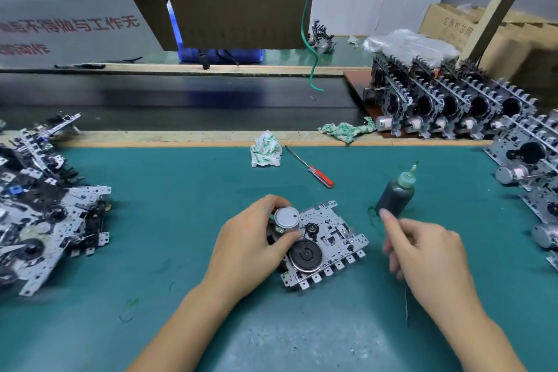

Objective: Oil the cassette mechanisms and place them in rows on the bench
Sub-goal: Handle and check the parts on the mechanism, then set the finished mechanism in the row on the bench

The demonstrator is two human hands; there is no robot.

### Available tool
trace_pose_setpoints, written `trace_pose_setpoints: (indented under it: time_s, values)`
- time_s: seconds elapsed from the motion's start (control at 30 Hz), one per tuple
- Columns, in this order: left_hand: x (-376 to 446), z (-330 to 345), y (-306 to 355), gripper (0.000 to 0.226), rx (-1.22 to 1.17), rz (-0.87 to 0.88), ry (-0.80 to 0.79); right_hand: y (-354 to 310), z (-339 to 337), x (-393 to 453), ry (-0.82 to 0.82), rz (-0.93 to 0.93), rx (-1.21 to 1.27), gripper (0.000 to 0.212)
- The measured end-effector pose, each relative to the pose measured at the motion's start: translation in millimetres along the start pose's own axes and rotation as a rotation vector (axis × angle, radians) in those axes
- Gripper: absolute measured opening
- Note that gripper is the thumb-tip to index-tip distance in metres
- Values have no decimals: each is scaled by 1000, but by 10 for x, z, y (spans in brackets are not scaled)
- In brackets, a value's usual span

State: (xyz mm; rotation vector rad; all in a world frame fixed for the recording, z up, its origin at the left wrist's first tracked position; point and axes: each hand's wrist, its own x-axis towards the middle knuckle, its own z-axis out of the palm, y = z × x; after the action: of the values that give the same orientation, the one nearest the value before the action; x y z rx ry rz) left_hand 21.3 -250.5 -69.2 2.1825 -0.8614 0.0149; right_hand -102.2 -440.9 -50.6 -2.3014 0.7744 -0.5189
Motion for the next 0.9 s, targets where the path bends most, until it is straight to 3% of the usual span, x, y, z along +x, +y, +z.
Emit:
trace_pose_setpoints:
  time_s: [0.13,0.23,0.47,0.63,0.77,0.9]
  values:
    - [1,0,-1,32,10,-14,6,-93,98,-202,-308,169,98,57]
    - [-3,-18,-6,38,36,46,-49,-126,205,-249,-401,194,70,53]
    - [-11,-43,9,39,84,131,-127,-115,332,-139,-255,200,48,42]
    - [-22,-52,51,38,63,186,-123,-101,338,-80,-197,214,232,44]
    - [-25,-42,261,44,20,292,-47,-108,148,-42,41,178,397,47]
    - [-14,14,597,43,48,423,-21,-125,-224,-40,252,-18,271,59]
